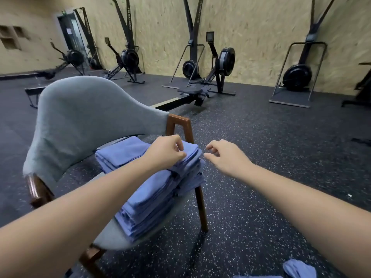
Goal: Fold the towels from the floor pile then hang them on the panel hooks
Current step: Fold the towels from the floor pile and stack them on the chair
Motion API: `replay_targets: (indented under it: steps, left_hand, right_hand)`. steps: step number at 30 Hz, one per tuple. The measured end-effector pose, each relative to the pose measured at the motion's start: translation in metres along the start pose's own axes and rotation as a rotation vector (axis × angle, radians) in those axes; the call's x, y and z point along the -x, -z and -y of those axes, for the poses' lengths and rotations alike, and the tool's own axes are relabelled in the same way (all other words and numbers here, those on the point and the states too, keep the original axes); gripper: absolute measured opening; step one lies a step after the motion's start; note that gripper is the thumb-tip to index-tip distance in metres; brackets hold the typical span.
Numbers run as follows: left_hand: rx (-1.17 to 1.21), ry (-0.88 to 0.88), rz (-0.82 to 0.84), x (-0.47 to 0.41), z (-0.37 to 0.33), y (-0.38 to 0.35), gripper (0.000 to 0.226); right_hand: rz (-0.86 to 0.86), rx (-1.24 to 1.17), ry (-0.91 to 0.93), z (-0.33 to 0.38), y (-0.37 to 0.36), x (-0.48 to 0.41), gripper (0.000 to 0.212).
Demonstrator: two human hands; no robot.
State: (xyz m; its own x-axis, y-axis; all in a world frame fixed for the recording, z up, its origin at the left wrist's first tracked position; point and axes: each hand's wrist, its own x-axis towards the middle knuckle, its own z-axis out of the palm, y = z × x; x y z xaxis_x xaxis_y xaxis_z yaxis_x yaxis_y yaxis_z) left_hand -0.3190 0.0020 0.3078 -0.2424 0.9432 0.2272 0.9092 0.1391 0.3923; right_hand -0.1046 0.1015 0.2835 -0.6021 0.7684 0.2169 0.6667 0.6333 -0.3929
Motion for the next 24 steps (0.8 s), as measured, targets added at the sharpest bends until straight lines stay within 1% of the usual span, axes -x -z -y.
replay_targets:
  steps: [3,7,11,15,18,21,24]
  left_hand:
    - [0.015,-0.086,0.099,0.011,-0.044,-0.031,0.011]
    - [0.02,-0.154,0.215,0.028,-0.096,-0.089,0.009]
    - [0.082,-0.179,0.367,0.054,-0.132,-0.162,0.006]
    - [0.113,-0.164,0.517,0.091,-0.151,-0.245,0.007]
    - [0.129,-0.12,0.611,0.123,-0.154,-0.304,0.009]
    - [0.148,-0.056,0.682,0.155,-0.153,-0.354,0.011]
    - [0.173,-0.006,0.731,0.191,-0.145,-0.397,0.017]
  right_hand:
    - [-0.009,-0.044,-0.072,-0.038,0.007,0.046,0.03]
    - [-0.016,-0.09,-0.223,-0.095,0.003,0.111,0.03]
    - [-0.007,-0.15,-0.392,-0.148,-0.016,0.177,0.023]
    - [-0.025,-0.239,-0.578,-0.196,-0.057,0.246,0.013]
    - [-0.02,-0.281,-0.702,-0.221,-0.098,0.293,0.004]
    - [0.021,-0.281,-0.803,-0.236,-0.143,0.332,0.011]
    - [0.064,-0.302,-0.886,-0.245,-0.189,0.369,0.018]
